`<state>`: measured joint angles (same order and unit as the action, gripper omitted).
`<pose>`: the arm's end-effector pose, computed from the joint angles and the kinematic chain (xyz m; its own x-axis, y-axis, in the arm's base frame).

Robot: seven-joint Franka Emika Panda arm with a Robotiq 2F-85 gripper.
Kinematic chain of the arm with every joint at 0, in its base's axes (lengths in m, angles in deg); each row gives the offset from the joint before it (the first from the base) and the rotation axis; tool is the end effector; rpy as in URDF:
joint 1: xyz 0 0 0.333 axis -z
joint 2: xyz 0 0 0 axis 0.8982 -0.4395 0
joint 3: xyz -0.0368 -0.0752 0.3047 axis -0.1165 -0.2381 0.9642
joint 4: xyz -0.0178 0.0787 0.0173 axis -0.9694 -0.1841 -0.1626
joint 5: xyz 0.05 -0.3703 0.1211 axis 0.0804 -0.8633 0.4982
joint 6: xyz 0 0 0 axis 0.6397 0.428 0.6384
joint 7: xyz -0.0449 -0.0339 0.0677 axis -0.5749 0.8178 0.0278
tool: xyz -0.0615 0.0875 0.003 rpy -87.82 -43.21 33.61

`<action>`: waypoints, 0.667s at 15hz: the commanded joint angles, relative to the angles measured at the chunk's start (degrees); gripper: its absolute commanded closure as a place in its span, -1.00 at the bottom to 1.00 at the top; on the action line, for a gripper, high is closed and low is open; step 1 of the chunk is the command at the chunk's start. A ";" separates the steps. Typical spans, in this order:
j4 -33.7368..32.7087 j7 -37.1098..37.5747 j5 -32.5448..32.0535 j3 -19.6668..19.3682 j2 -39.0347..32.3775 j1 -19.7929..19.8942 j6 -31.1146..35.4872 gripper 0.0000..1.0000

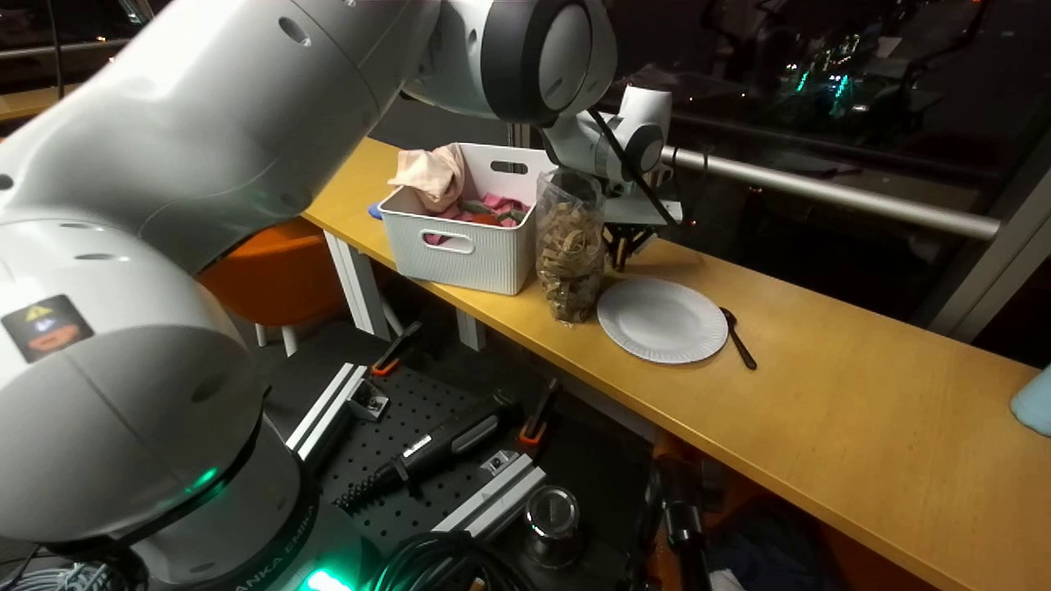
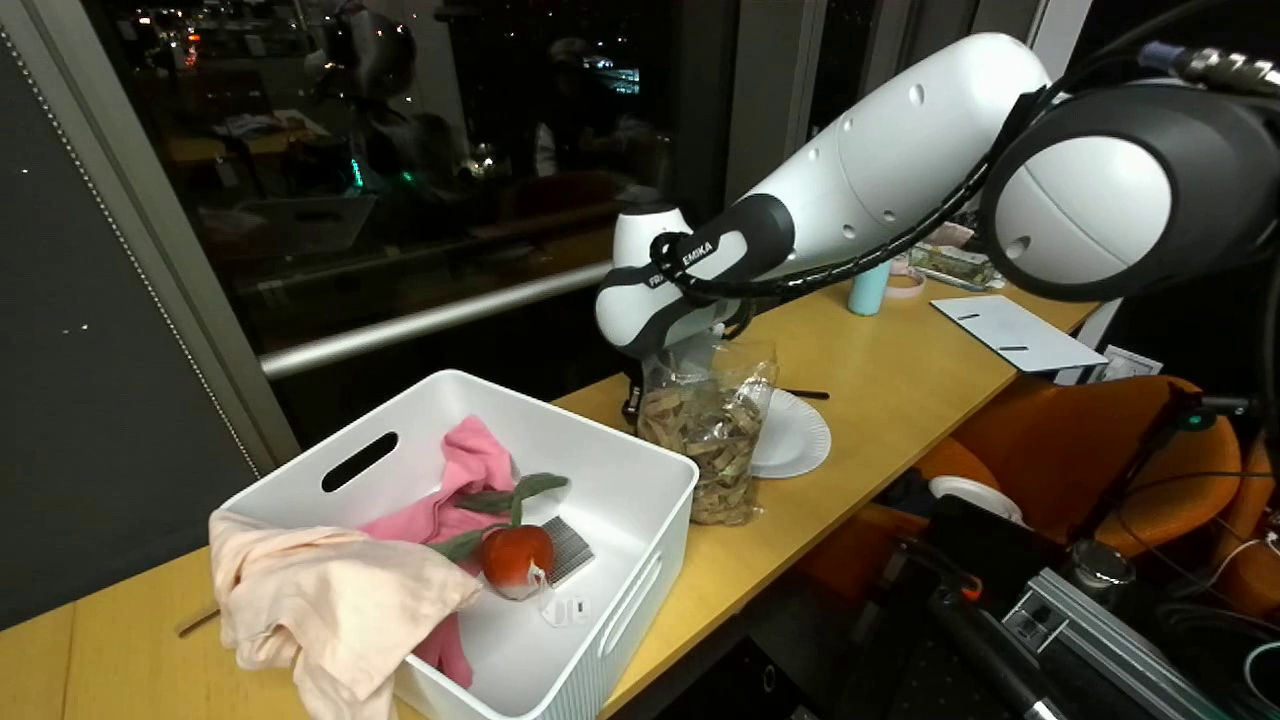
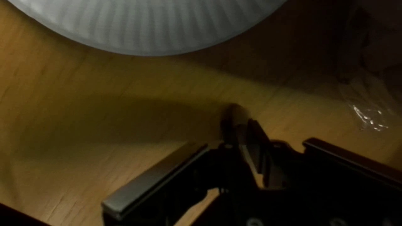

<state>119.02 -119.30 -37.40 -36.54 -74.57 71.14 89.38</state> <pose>0.7438 -0.0817 0.1301 0.8924 0.4508 0.0196 0.4508 -0.8926 0.0021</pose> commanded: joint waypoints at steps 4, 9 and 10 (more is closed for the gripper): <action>3.82 2.77 -1.75 0.08 3.32 0.75 4.36 0.99; 17.98 5.08 -0.72 0.26 14.40 3.03 15.29 0.99; 20.68 5.62 -0.44 0.29 16.32 3.72 17.81 0.99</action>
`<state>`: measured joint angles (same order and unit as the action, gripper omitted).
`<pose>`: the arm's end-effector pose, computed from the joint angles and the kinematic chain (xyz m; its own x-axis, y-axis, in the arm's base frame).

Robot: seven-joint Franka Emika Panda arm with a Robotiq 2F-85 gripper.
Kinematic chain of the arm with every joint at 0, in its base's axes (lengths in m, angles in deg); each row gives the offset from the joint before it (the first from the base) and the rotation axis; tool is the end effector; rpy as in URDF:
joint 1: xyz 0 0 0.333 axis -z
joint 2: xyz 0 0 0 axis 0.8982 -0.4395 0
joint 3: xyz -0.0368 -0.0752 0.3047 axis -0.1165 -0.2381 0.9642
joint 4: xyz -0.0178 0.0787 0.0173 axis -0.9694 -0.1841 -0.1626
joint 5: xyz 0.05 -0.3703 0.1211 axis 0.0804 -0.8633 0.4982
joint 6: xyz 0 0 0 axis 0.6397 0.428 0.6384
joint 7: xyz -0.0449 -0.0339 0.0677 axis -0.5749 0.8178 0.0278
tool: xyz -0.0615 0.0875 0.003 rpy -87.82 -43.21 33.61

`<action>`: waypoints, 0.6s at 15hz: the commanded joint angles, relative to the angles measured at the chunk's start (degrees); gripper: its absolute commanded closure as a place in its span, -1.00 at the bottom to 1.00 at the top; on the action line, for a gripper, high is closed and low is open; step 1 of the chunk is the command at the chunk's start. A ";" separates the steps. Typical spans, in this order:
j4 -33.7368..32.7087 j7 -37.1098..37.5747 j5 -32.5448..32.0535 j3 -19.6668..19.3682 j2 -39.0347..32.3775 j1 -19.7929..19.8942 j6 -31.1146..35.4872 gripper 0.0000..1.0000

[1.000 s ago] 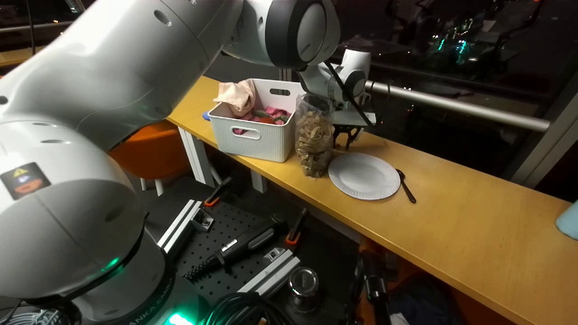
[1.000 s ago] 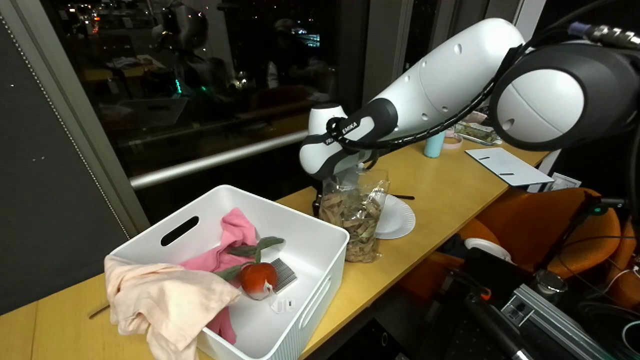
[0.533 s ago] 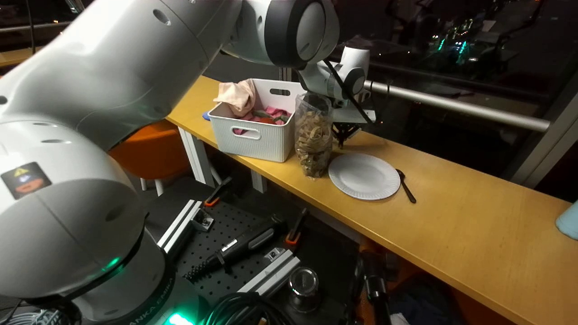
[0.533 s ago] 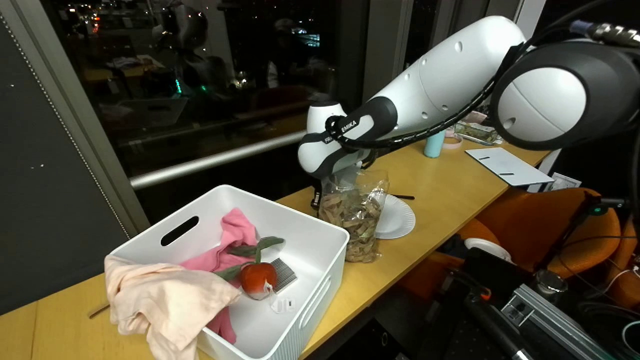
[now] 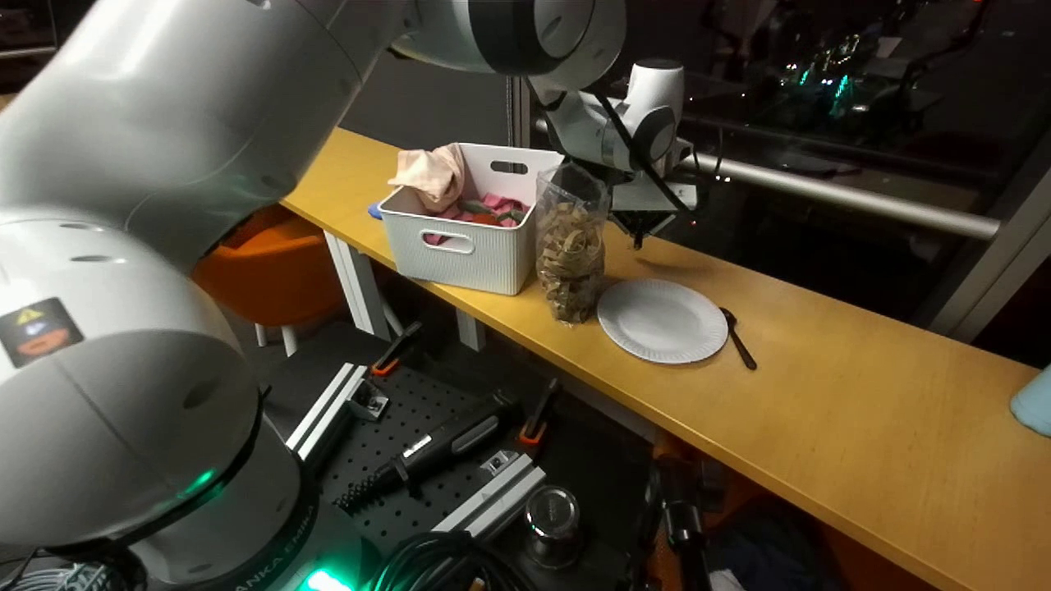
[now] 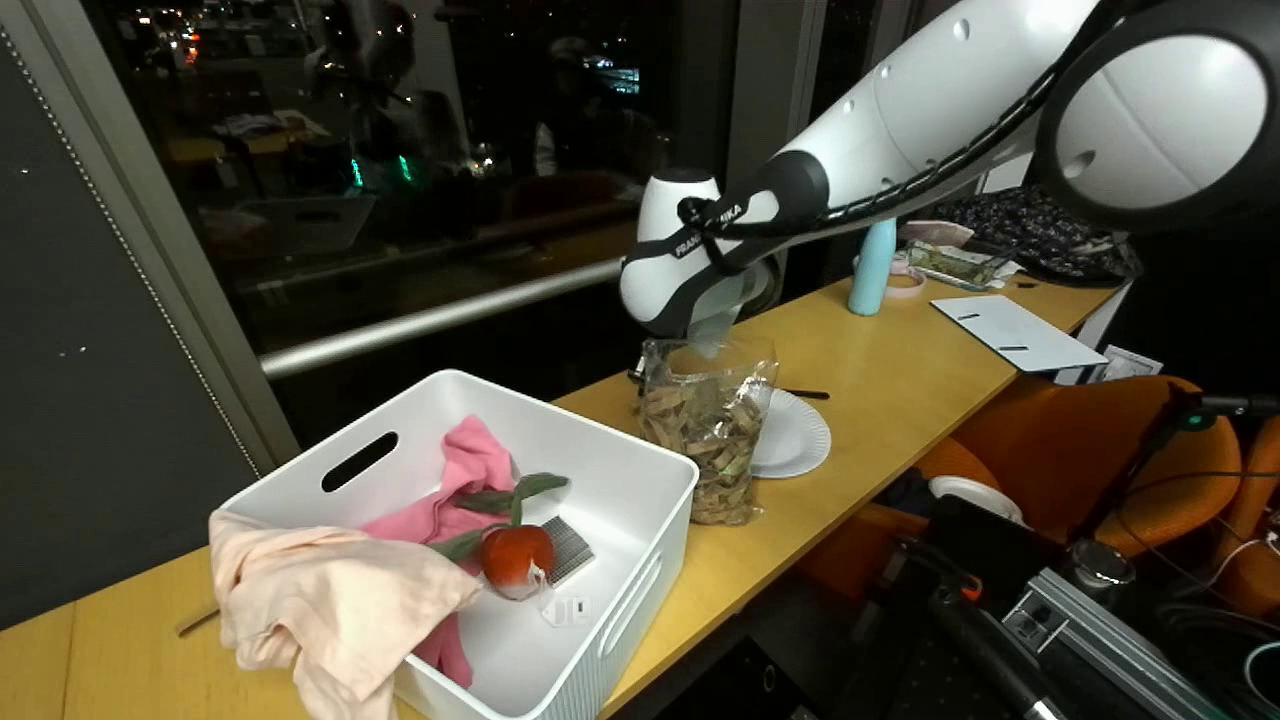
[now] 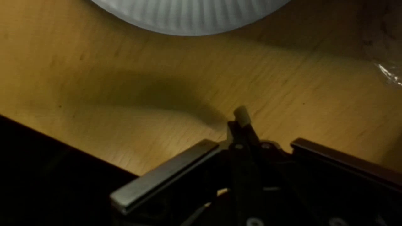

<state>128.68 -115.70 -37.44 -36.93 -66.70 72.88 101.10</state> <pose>0.7359 -0.1065 0.1785 0.9153 0.3669 0.1662 0.3562 -0.9299 0.0913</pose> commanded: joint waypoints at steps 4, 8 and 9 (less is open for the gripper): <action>22.46 4.95 -0.10 -0.10 16.94 4.38 15.90 0.99; 34.85 4.37 -0.75 0.37 25.14 7.66 30.49 0.99; 38.05 3.98 -0.97 0.94 27.25 8.80 34.84 0.99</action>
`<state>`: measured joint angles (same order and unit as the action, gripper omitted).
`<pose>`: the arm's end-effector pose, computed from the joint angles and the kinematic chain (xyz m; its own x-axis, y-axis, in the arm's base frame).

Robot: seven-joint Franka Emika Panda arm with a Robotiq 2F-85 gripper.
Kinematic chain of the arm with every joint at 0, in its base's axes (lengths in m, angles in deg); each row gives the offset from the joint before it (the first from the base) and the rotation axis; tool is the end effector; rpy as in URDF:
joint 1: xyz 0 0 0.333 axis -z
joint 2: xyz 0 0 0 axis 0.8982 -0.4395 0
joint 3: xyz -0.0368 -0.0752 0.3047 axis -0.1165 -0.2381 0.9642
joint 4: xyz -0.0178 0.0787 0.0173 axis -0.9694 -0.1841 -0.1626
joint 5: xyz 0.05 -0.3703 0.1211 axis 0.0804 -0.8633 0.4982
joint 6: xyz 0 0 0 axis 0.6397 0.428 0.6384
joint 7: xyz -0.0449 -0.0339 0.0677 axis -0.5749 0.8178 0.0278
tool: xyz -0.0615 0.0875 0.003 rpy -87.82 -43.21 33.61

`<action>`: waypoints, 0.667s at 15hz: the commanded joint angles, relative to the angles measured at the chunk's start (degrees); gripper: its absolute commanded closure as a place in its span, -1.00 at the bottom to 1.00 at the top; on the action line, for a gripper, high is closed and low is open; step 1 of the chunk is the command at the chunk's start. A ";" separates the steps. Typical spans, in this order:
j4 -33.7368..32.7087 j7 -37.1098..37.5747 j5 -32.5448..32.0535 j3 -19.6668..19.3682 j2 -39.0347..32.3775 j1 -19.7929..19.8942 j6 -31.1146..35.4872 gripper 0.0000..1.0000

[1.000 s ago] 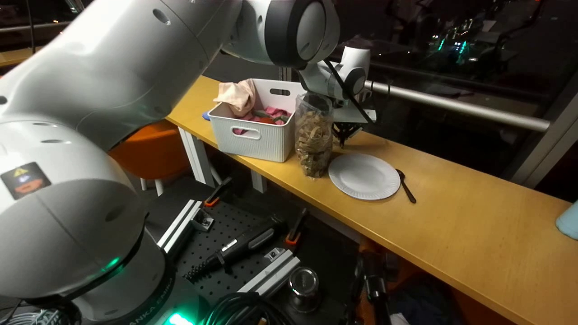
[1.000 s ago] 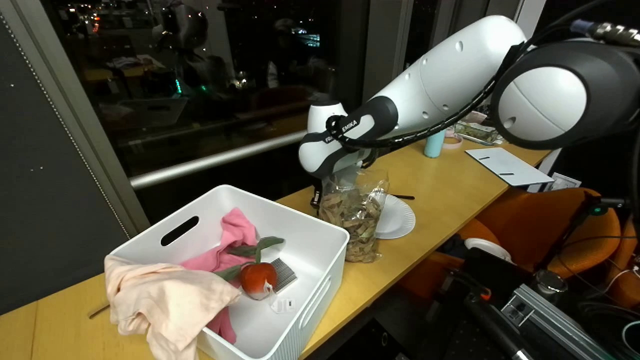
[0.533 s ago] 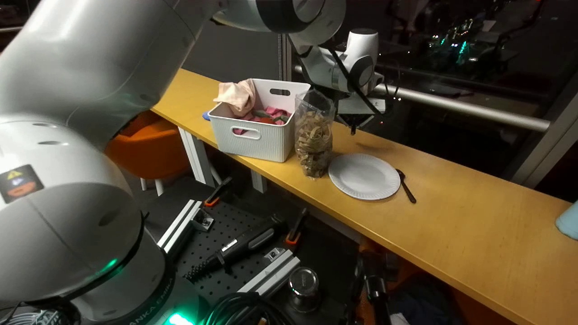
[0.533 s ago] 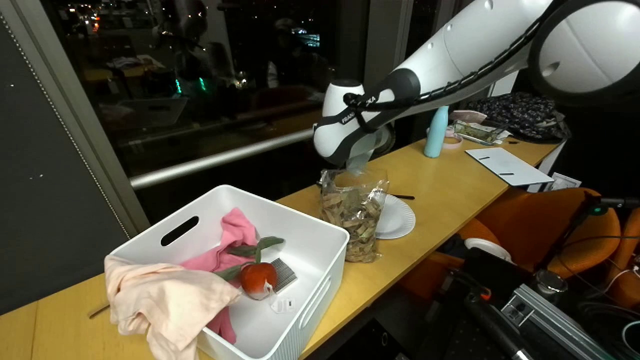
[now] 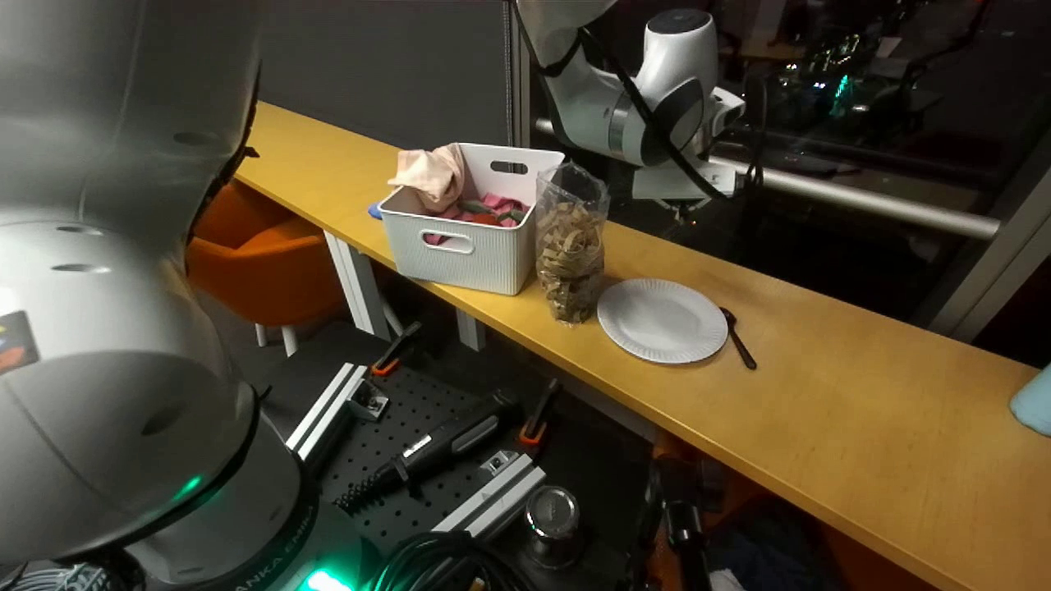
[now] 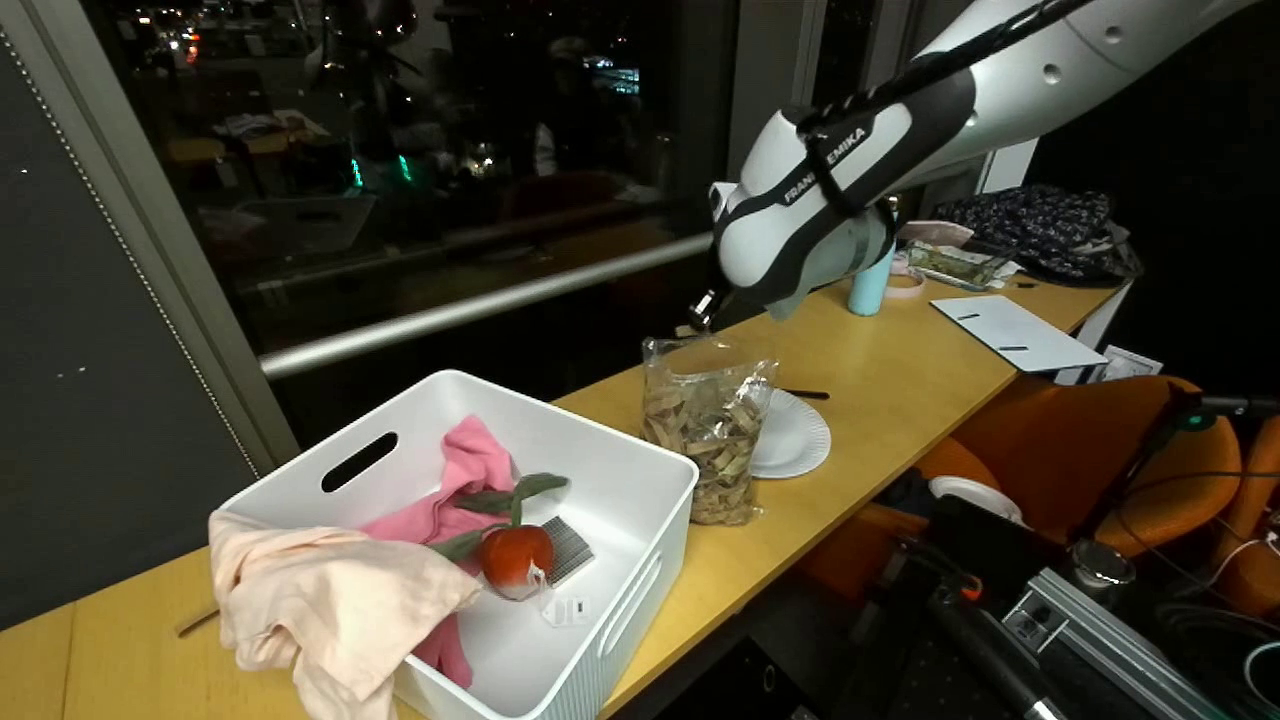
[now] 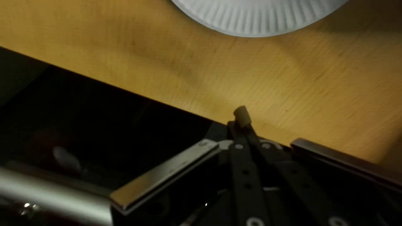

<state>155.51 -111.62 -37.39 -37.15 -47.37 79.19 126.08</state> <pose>0.6537 -0.1699 0.2634 0.8759 0.2196 0.4295 0.1425 -0.9684 0.2045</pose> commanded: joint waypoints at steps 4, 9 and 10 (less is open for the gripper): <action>24.52 -2.88 0.17 6.03 18.53 7.93 18.84 0.99; 33.98 -4.15 1.68 22.21 33.11 19.15 11.70 0.99; 33.89 -5.64 4.80 24.61 34.49 19.09 9.60 0.99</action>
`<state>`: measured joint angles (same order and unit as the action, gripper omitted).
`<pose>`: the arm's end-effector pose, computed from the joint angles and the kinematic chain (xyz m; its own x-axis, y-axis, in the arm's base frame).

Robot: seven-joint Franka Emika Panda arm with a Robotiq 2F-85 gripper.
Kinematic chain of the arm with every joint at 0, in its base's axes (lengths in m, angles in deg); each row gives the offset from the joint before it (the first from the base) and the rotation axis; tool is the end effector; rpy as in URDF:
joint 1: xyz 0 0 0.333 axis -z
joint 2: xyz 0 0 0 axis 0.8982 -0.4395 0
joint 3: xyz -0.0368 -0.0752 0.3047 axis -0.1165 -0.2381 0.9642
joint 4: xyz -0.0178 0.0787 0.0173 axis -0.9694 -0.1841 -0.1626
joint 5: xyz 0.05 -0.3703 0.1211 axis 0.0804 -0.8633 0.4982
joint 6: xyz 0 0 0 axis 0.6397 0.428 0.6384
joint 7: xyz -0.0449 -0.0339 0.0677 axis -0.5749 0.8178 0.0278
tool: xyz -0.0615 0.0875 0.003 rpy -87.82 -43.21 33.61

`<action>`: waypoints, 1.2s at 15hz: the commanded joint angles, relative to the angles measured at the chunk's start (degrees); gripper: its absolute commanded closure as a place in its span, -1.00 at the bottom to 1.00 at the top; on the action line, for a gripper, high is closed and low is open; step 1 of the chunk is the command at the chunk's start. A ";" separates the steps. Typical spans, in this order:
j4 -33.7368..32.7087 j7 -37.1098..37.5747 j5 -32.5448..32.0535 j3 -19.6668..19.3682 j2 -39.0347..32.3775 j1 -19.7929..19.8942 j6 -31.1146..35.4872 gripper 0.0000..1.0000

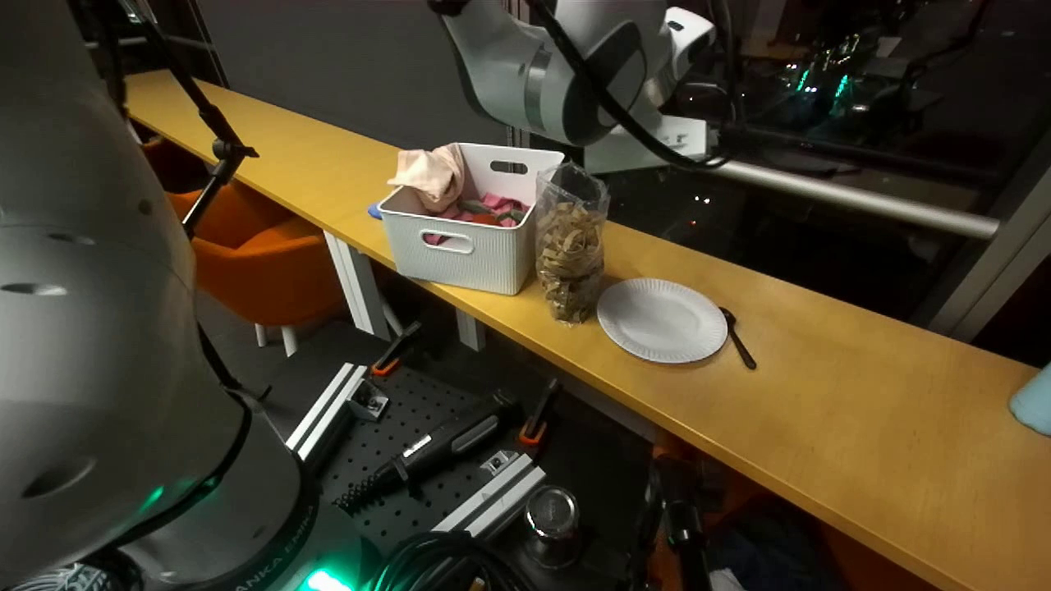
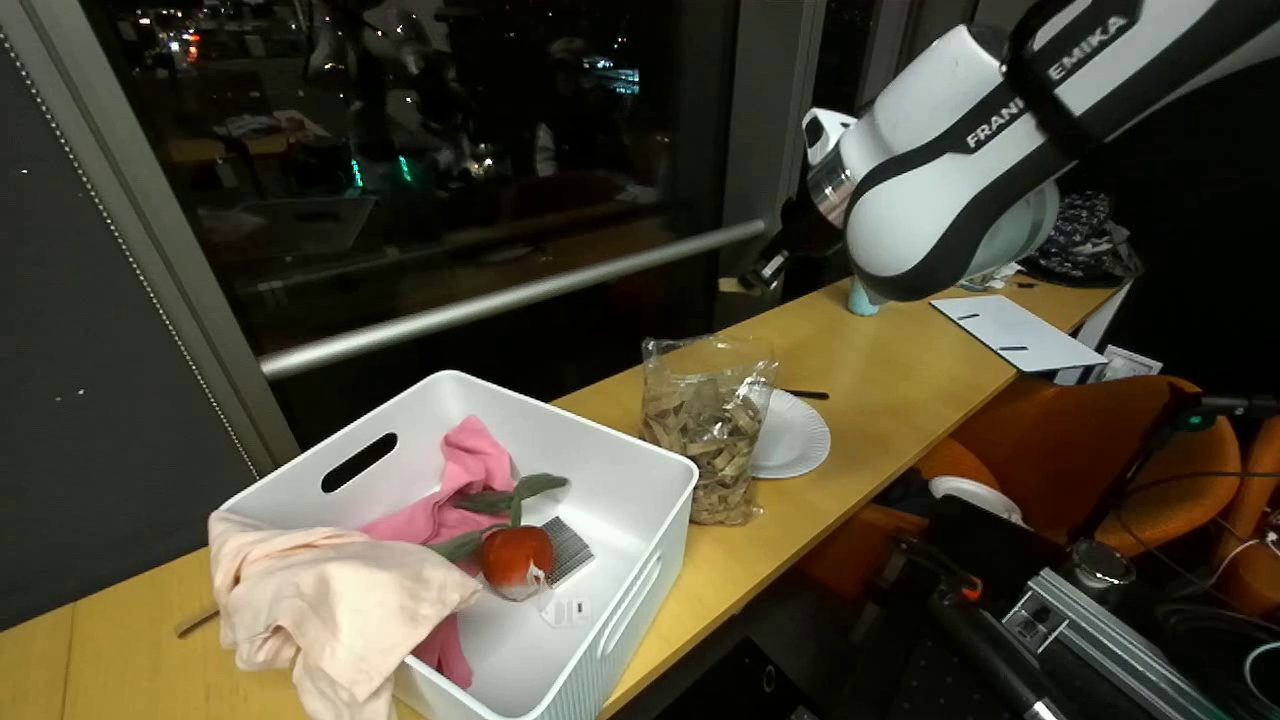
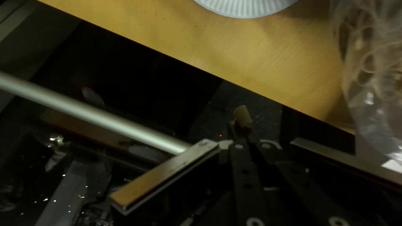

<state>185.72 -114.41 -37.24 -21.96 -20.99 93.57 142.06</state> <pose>0.5266 -0.1293 0.3556 0.7563 0.2903 0.5863 0.1401 -0.9472 0.2882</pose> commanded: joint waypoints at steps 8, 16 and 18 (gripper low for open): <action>-5.50 -28.92 32.70 -3.56 12.46 -7.83 -40.65 0.99; -9.58 -27.50 24.38 -21.04 9.09 -17.54 -50.53 0.99; -10.67 -27.59 23.91 -21.57 7.86 -18.95 -50.45 0.99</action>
<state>178.07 -142.57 -11.81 -41.53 -10.87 77.59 93.22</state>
